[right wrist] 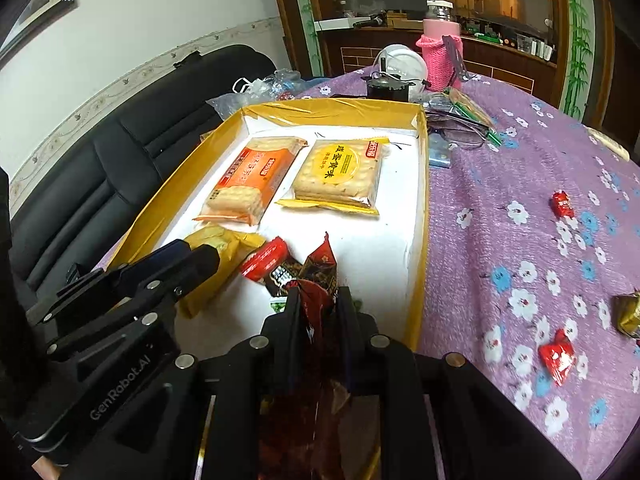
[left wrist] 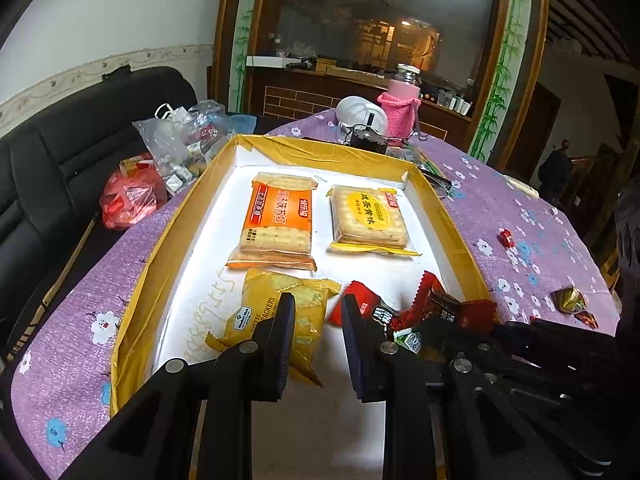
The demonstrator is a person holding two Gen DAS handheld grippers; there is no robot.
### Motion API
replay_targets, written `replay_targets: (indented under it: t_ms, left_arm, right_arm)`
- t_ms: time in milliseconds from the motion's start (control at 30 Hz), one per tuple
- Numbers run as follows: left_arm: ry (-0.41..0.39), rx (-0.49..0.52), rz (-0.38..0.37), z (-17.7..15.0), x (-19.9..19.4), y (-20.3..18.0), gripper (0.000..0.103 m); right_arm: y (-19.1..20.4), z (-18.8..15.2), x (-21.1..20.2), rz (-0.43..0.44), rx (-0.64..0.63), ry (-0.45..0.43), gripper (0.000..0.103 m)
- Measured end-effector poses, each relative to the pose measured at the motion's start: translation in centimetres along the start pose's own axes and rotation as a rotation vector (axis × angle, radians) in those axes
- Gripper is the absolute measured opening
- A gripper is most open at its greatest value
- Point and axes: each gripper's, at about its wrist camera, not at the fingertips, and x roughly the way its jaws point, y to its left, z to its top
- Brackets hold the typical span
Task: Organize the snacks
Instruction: 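Carry the chocolate candy into the tray with the right tool and open it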
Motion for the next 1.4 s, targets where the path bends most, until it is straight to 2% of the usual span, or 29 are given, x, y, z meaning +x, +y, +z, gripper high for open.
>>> replay_targets:
  t_ms: [533,1400]
  left_arm:
    - [0.001,-0.01,0.068,0.4,0.7,-0.5,0.025]
    - [-0.053,-0.002,0.091,0.4,-0.3,-0.7,0.027]
  right_arm:
    - [0.1,-0.1,1.0,0.004,-0.024,-0.053,0.016]
    - [0.0,-0.1,1.0,-0.001,-0.024,-0.053,0.016]
